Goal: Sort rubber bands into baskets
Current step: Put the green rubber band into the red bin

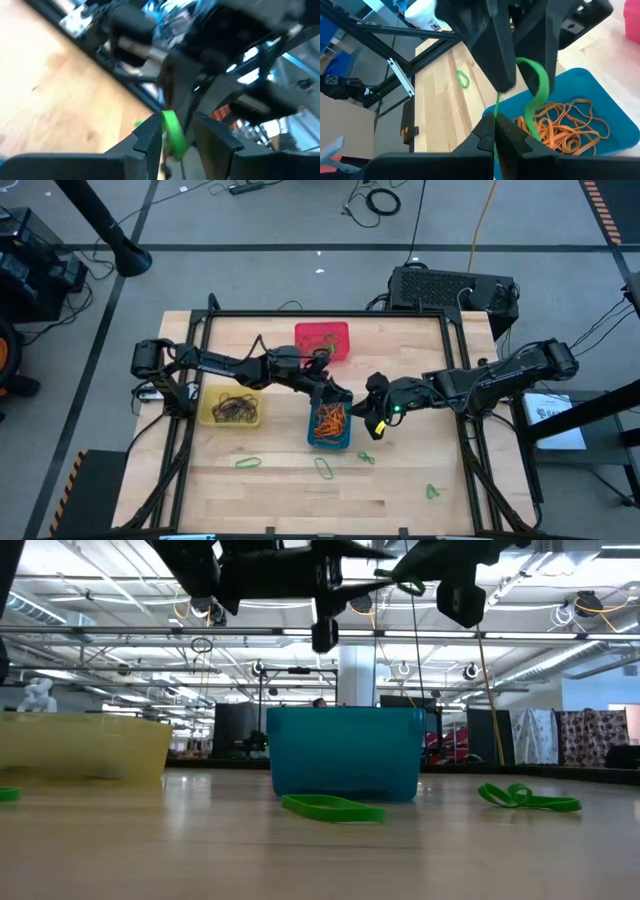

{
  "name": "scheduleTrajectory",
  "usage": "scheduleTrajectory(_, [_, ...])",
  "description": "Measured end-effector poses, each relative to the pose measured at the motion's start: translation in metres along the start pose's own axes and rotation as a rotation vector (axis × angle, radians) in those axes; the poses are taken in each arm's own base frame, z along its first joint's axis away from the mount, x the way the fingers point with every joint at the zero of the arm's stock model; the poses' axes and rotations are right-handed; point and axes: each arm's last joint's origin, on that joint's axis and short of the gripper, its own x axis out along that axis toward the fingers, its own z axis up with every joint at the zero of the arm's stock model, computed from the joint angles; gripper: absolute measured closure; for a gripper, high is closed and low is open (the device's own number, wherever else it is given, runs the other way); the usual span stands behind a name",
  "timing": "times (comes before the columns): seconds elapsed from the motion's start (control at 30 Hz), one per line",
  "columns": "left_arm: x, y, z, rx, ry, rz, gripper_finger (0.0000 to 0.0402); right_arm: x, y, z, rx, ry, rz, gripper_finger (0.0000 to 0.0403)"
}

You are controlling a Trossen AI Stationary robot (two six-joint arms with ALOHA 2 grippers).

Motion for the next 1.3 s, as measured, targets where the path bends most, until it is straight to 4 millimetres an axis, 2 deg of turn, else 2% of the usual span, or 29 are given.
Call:
scheduleTrajectory(0.27, [0.000, 0.003, -0.002, 0.018, 0.045, 0.005, 0.0291, 0.000, 0.000, 0.000, 0.000, 0.001, -0.001, 0.0403])
scheduleTrajectory(0.37, [-0.001, 0.004, 0.000, 0.031, 0.038, 0.009, 0.0318, 0.000, 0.000, 0.000, 0.000, 0.001, 0.000, 0.0403])
scheduleTrajectory(0.5, [-0.003, 0.005, 0.003, 0.053, 0.021, 0.004, 0.0383, 0.000, 0.000, 0.000, 0.000, 0.001, -0.001, 0.0402])
scheduleTrajectory(0.57, [-0.004, 0.006, 0.005, 0.064, 0.014, 0.003, 0.0392, 0.000, 0.000, 0.000, -0.003, 0.001, -0.001, 0.0395])
scheduleTrajectory(0.7, [-0.006, 0.009, 0.009, 0.059, 0.002, 0.012, 0.0397, 0.000, 0.000, 0.000, -0.007, 0.000, -0.003, 0.0360])
scheduleTrajectory(0.87, [-0.011, 0.015, 0.017, 0.060, -0.010, 0.022, 0.0398, 0.000, 0.000, 0.000, -0.009, 0.002, -0.002, 0.0293])
scheduleTrajectory(1.07, [-0.028, 0.037, 0.039, 0.044, -0.059, 0.091, 0.0398, 0.000, -0.004, -0.003, 0.039, 0.026, -0.036, 0.0226])
scheduleTrajectory(1.3, [-0.057, 0.079, 0.054, 0.092, -0.095, 0.449, 0.0399, 0.000, -0.004, -0.007, 0.078, 0.097, -0.017, 0.0204])
